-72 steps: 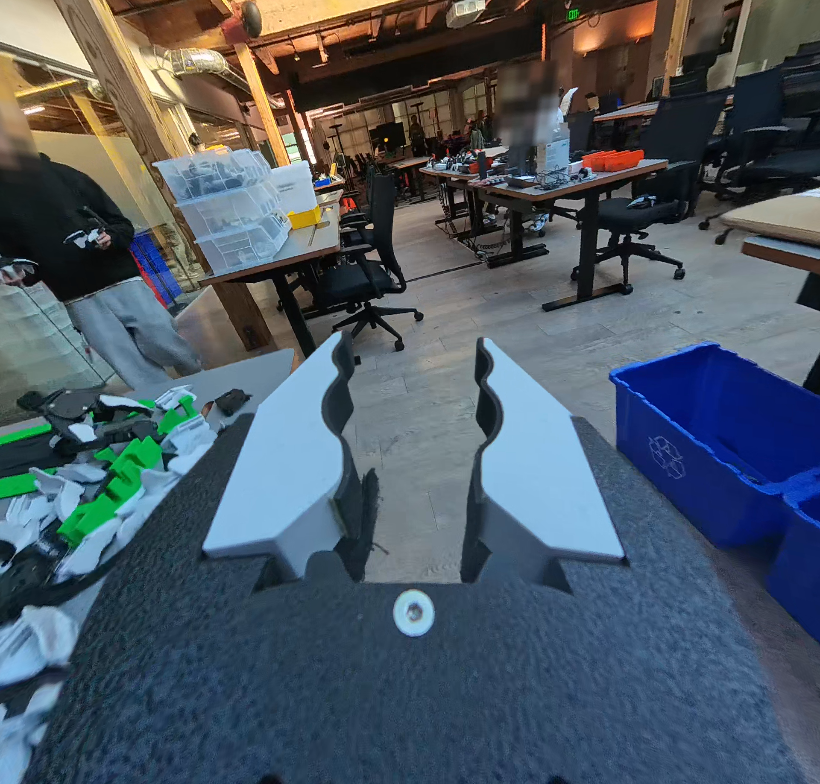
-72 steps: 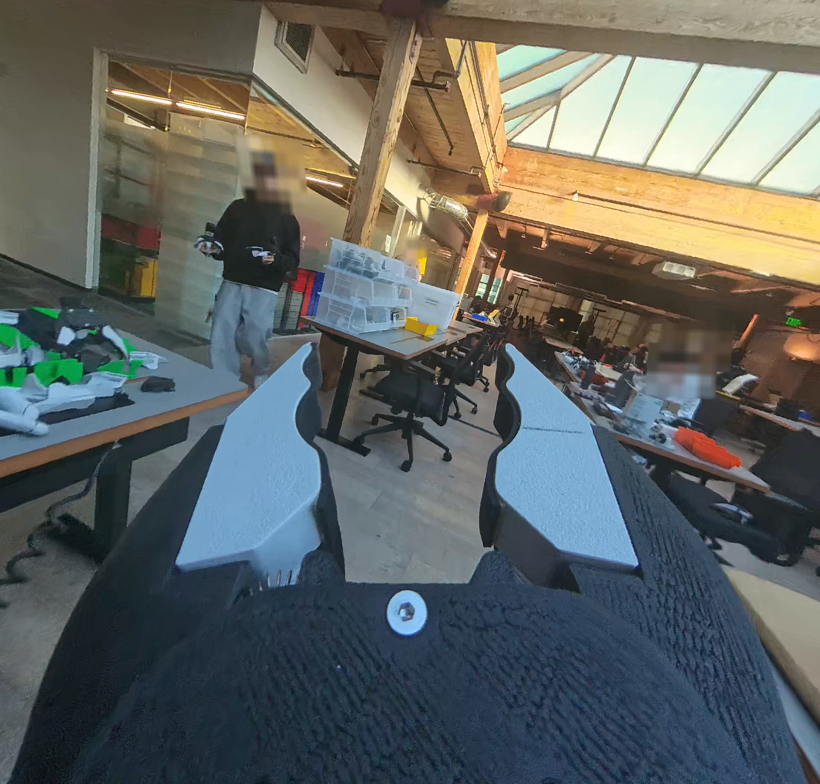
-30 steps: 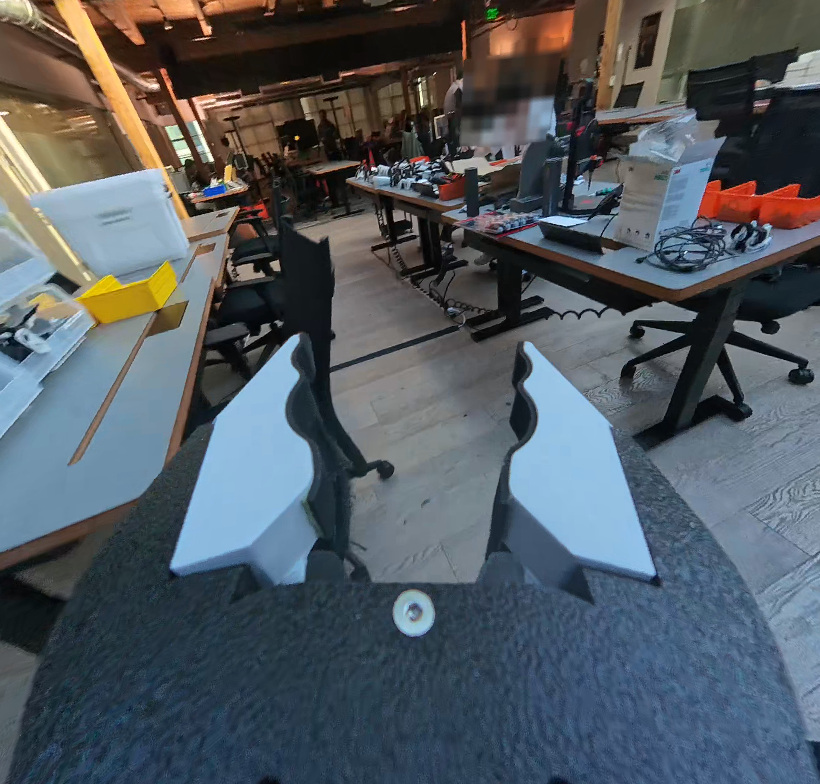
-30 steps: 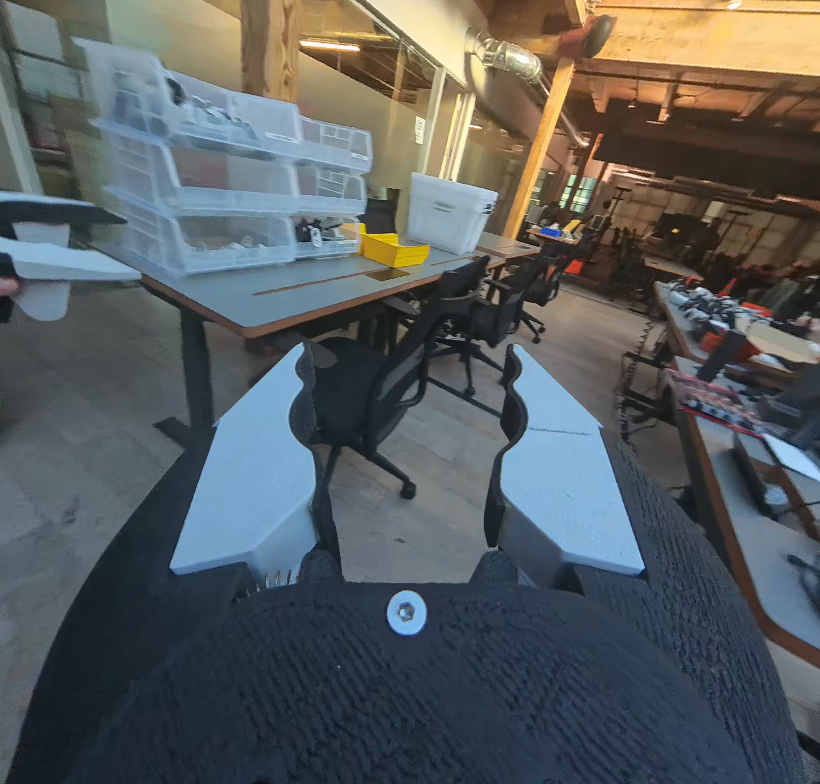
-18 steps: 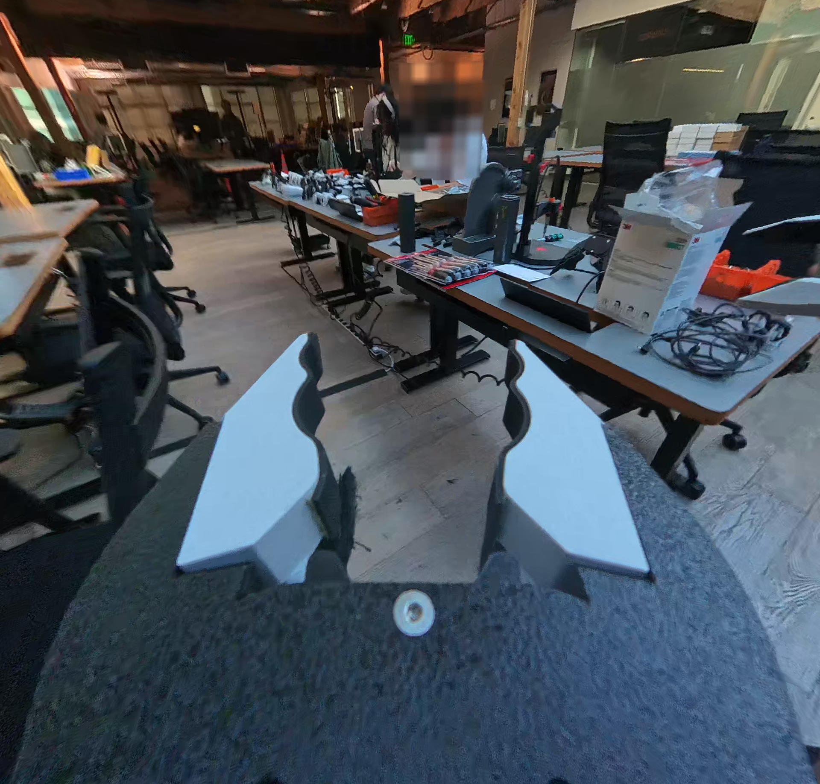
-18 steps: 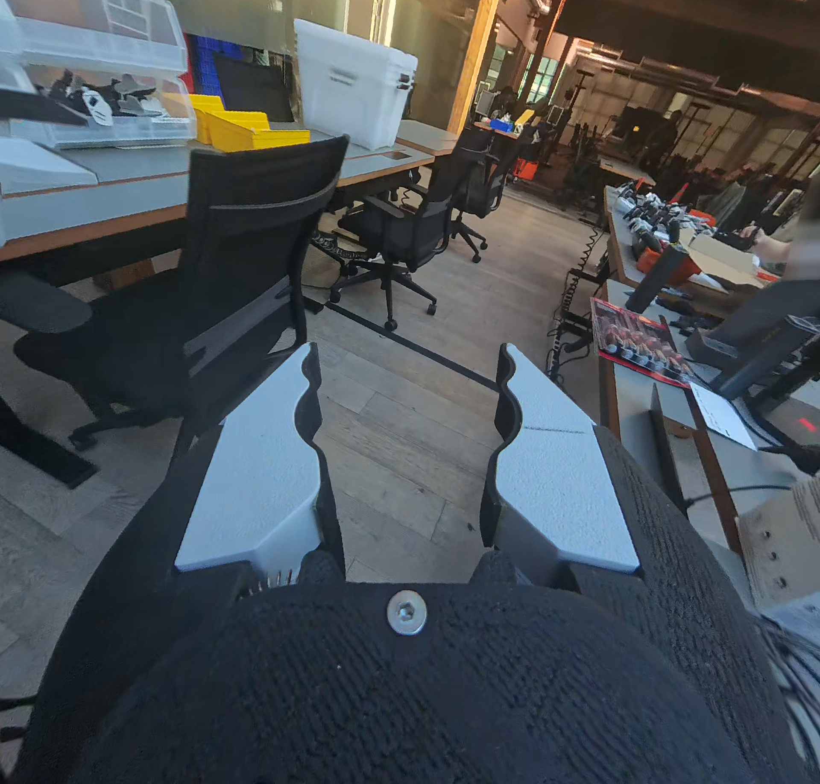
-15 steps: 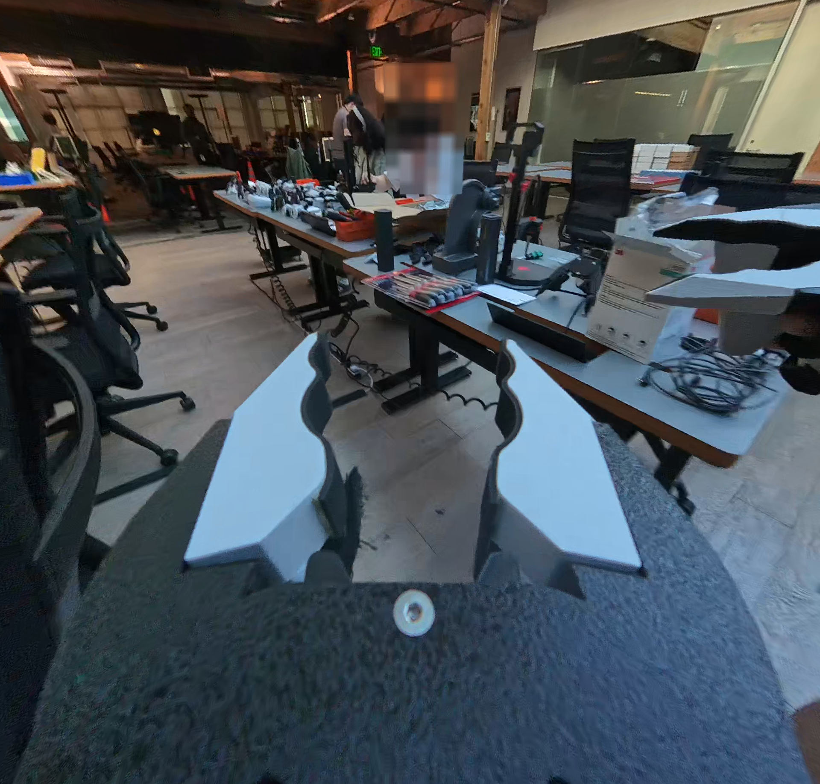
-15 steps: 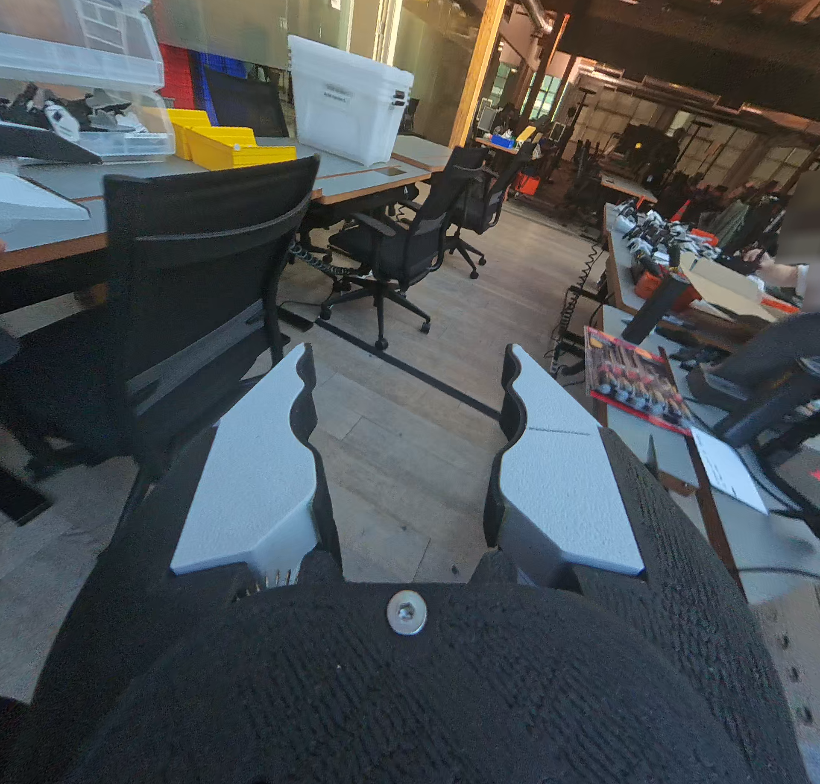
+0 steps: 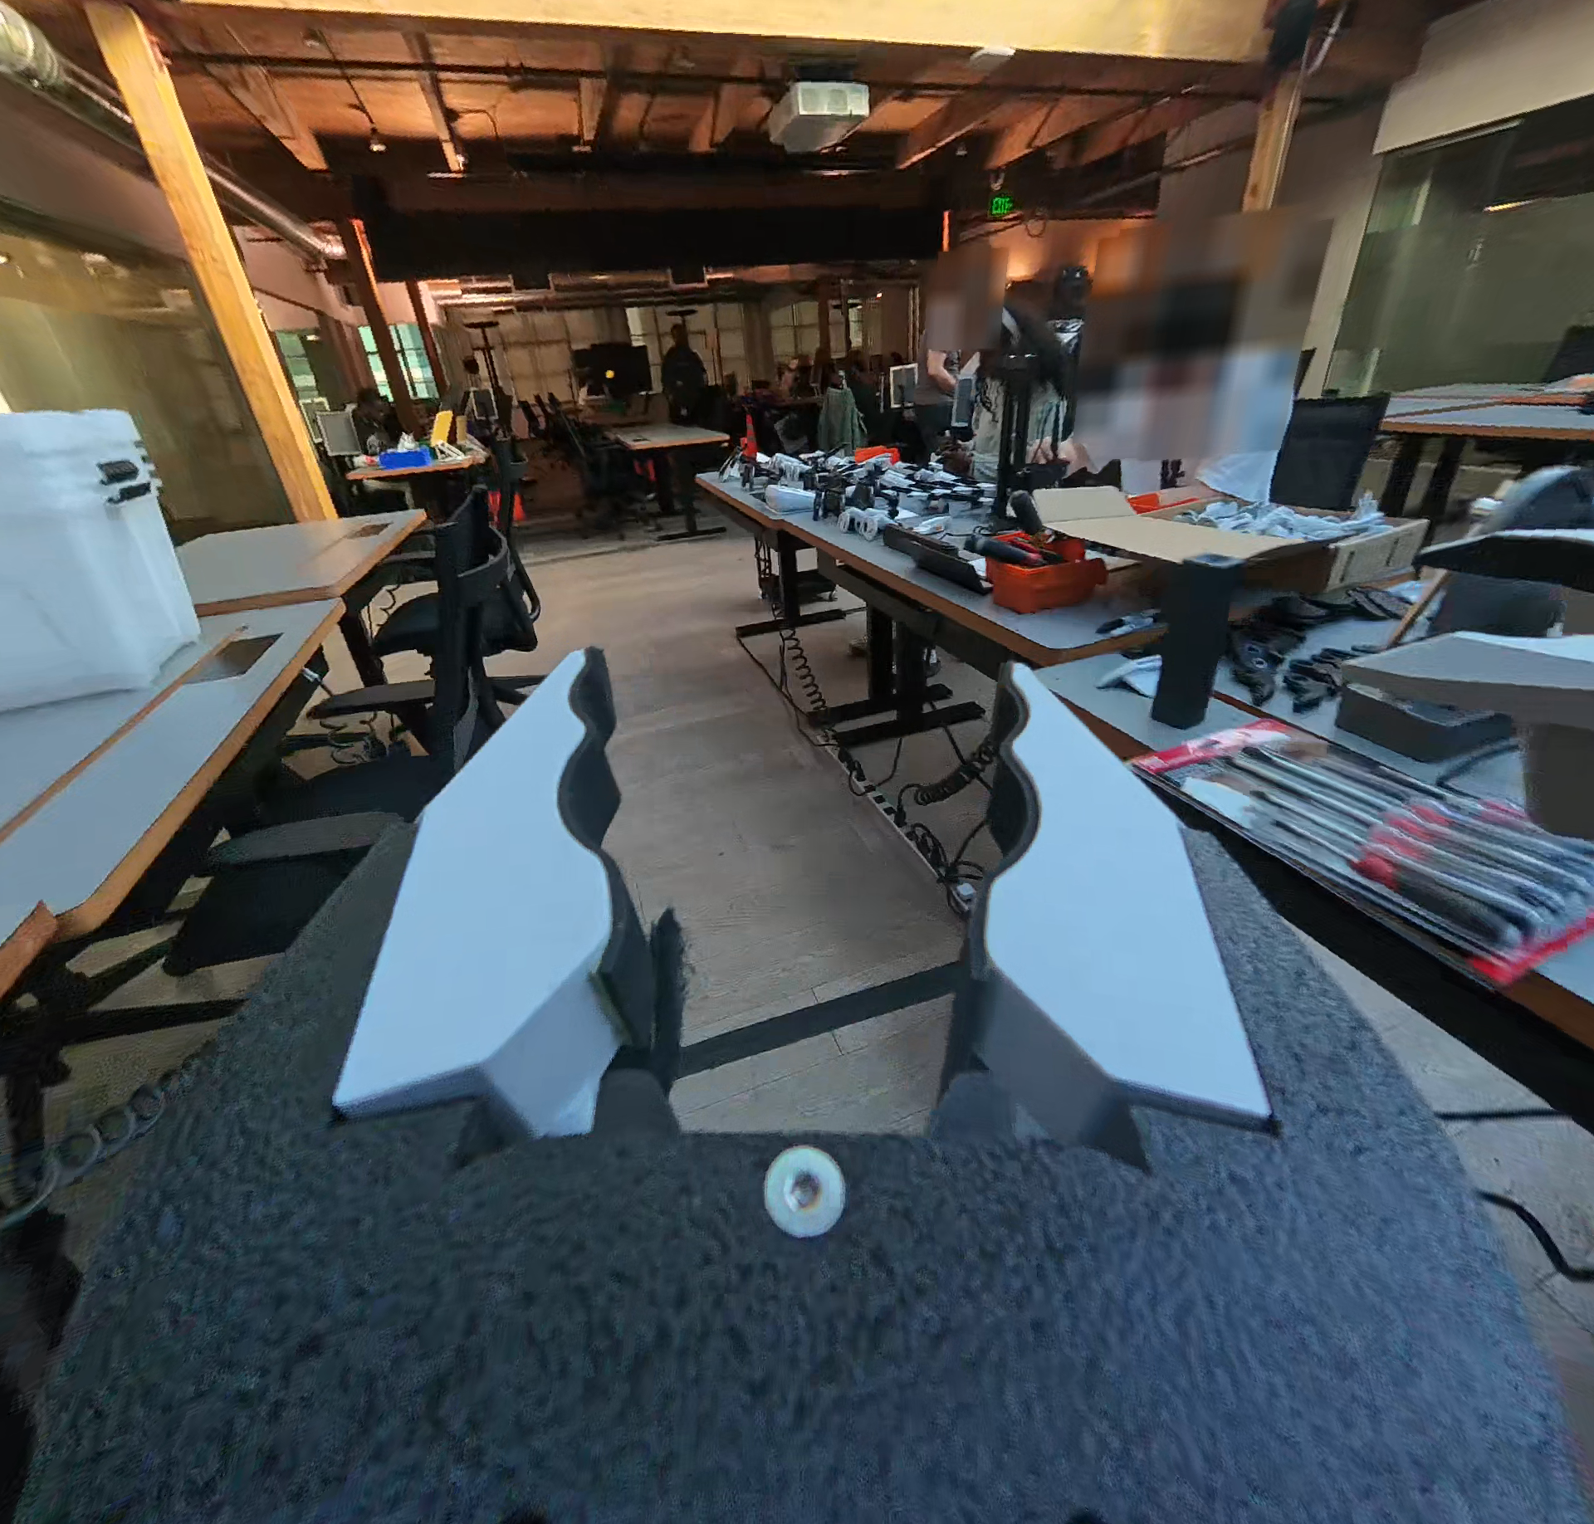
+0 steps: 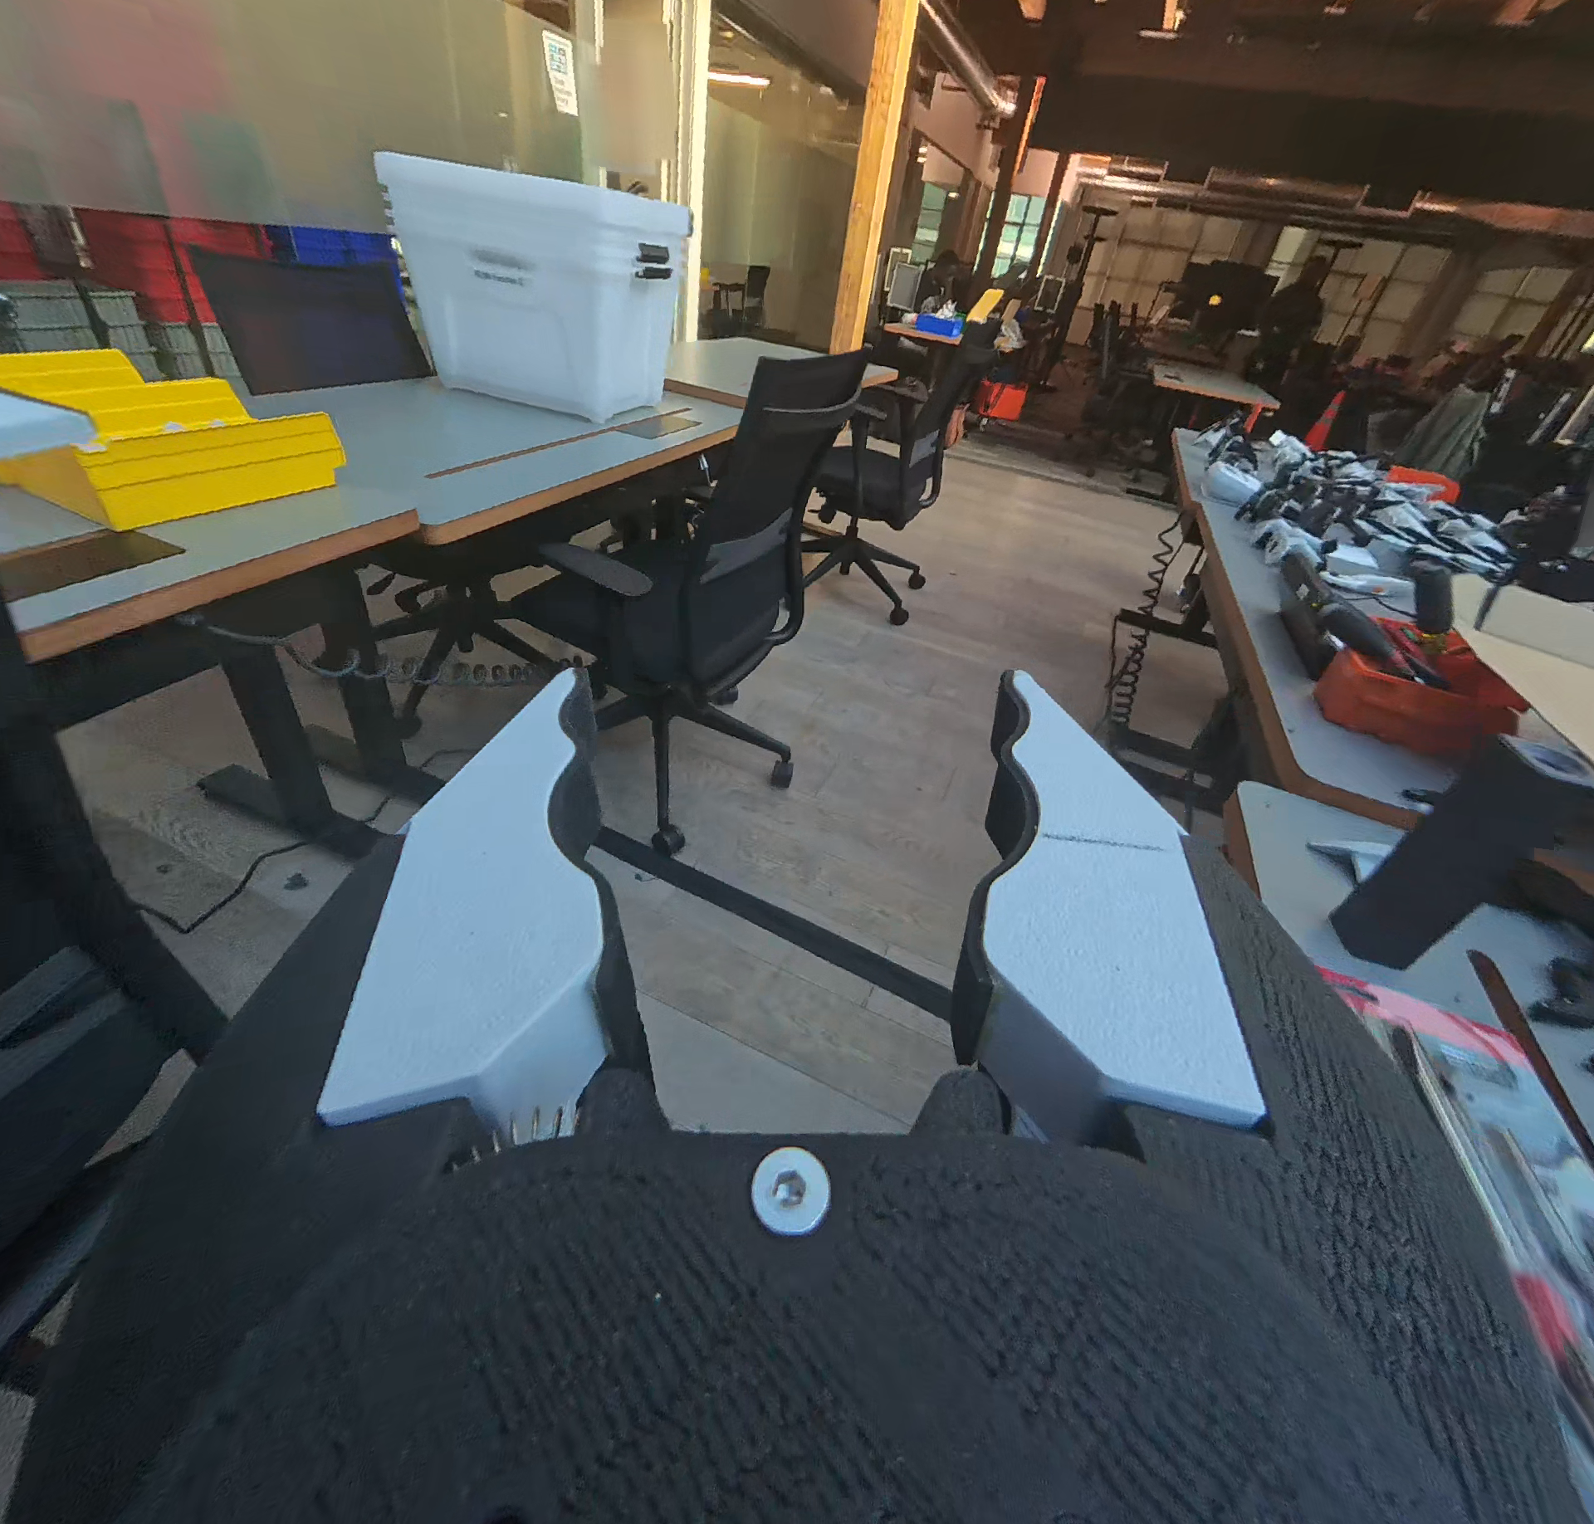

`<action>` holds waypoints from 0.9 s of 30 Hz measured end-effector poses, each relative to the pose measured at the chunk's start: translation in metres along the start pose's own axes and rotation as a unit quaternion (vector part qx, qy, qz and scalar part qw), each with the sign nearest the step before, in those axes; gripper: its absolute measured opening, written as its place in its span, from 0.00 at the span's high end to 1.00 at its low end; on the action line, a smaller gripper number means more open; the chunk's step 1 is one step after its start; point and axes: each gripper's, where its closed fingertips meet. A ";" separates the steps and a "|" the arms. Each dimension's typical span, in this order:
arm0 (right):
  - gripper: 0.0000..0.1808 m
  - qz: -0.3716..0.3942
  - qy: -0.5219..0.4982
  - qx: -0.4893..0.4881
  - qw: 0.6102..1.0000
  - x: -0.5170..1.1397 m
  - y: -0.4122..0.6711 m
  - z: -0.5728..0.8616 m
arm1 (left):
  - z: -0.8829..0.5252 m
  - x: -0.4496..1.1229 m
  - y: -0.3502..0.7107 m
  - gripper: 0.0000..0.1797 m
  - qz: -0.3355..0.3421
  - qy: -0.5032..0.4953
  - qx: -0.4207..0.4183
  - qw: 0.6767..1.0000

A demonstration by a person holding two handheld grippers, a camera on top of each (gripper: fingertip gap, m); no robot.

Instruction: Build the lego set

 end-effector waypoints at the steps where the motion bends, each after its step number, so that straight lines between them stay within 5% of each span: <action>1: 0.50 -0.004 0.007 -0.003 1.000 0.028 0.007 0.012 | -0.013 0.034 0.004 0.51 0.000 -0.004 -0.010 1.000; 8: 0.49 -0.021 -0.030 -0.038 0.999 0.216 0.021 0.133 | -0.075 0.260 -0.033 0.50 -0.041 -0.020 -0.037 0.998; 11: 0.47 -0.020 -0.054 -0.036 0.998 0.305 0.010 0.194 | -0.107 0.363 -0.050 0.39 -0.051 0.006 -0.037 0.998; 22: 0.31 0.026 -0.030 -0.003 0.999 0.656 0.075 0.392 | -0.206 0.722 -0.027 0.25 -0.067 0.048 0.037 0.996; 27: 0.19 0.039 0.003 -0.012 0.999 0.825 0.091 0.438 | -0.261 0.853 -0.044 0.15 -0.063 0.061 0.009 0.996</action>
Point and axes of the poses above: each gripper's, where its closed fingertips meet, x out along the fingers, y out of its top, z = x × y across the jaws, and after that the axes turned 7 degrees about -z, right-handed
